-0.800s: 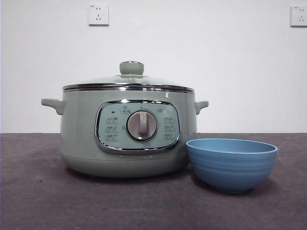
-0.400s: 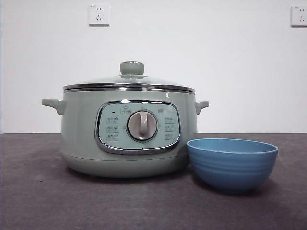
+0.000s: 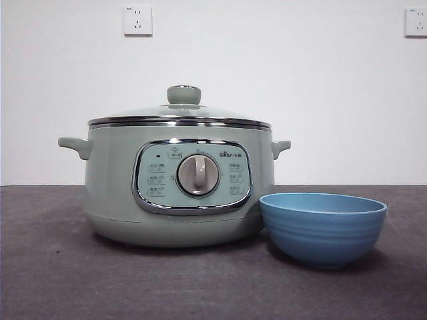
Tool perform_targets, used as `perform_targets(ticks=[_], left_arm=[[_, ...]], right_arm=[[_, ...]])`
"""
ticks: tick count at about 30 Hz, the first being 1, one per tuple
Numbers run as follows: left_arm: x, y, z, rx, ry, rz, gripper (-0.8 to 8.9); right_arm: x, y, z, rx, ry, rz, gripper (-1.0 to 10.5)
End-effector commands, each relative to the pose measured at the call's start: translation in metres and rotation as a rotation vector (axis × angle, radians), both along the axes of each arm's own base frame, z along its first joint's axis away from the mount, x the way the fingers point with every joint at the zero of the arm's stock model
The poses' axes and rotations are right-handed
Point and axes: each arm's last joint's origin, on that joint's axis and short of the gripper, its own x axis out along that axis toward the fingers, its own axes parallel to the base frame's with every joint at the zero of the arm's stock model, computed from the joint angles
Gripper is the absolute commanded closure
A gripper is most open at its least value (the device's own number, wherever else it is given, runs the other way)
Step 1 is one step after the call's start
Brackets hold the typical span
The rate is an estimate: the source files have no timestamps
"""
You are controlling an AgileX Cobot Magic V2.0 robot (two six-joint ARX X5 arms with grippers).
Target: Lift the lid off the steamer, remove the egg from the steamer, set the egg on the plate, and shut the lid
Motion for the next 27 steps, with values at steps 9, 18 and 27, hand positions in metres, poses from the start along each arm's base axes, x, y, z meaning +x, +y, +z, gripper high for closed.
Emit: perform_targets(ticks=[9, 18, 27], left_arm=[[0.0006, 0.0004, -0.0042, -0.006, 0.008, 0.008, 8.16], [0.0006, 0.0004, -0.0042, -0.006, 0.008, 0.008, 8.16], [0.0006, 0.0004, -0.0043, -0.006, 0.008, 0.008, 8.16]], right_arm=[[0.0008, -0.0001, -0.014, 0.0, 0.067, -0.005, 9.4], [0.0009, -0.0001, -0.0136, 0.01, 0.064, -0.006, 9.4], [0.0009, -0.0001, -0.0136, 0.01, 0.065, -0.006, 9.4]])
